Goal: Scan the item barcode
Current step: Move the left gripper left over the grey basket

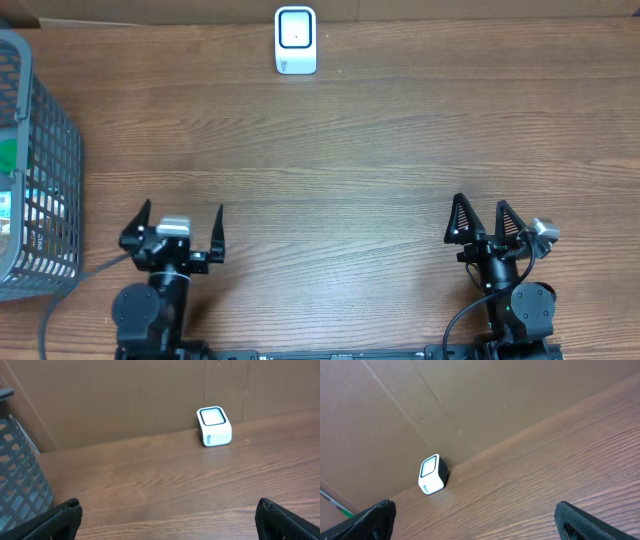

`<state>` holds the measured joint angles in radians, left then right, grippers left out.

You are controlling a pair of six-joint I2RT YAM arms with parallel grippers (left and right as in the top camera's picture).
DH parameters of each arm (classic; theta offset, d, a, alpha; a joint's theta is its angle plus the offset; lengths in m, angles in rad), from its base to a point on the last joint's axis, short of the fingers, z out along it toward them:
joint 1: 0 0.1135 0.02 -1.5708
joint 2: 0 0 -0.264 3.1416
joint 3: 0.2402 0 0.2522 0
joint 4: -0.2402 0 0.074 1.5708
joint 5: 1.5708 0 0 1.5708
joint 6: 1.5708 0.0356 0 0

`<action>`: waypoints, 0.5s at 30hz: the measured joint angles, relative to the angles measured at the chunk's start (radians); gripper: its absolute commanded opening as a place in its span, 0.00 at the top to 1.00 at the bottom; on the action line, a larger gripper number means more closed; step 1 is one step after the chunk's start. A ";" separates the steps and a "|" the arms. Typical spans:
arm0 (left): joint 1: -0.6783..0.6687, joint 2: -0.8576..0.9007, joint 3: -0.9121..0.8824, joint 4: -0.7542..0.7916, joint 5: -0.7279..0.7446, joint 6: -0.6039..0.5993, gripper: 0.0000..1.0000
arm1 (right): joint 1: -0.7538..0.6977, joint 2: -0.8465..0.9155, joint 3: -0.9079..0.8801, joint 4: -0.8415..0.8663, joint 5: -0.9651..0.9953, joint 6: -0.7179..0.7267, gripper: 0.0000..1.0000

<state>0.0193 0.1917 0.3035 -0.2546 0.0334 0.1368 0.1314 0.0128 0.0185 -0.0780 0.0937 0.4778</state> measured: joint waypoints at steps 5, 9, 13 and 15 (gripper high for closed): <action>0.000 0.206 0.212 -0.109 0.036 -0.038 0.00 | 0.000 0.000 0.000 0.000 0.000 0.000 0.00; 0.000 0.401 0.444 -0.288 0.089 -0.074 0.00 | 0.000 0.000 0.000 -0.001 0.000 0.001 0.00; 0.000 0.581 0.697 -0.497 0.134 -0.106 0.00 | 0.000 0.000 0.000 0.000 0.000 0.000 0.00; 0.000 0.676 0.846 -0.614 0.169 -0.114 0.00 | 0.000 0.000 0.000 0.000 0.000 0.000 0.00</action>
<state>0.0193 0.8680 1.1492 -0.8688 0.2020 0.0227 0.1314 0.0132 0.0185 -0.0784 0.0937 0.4782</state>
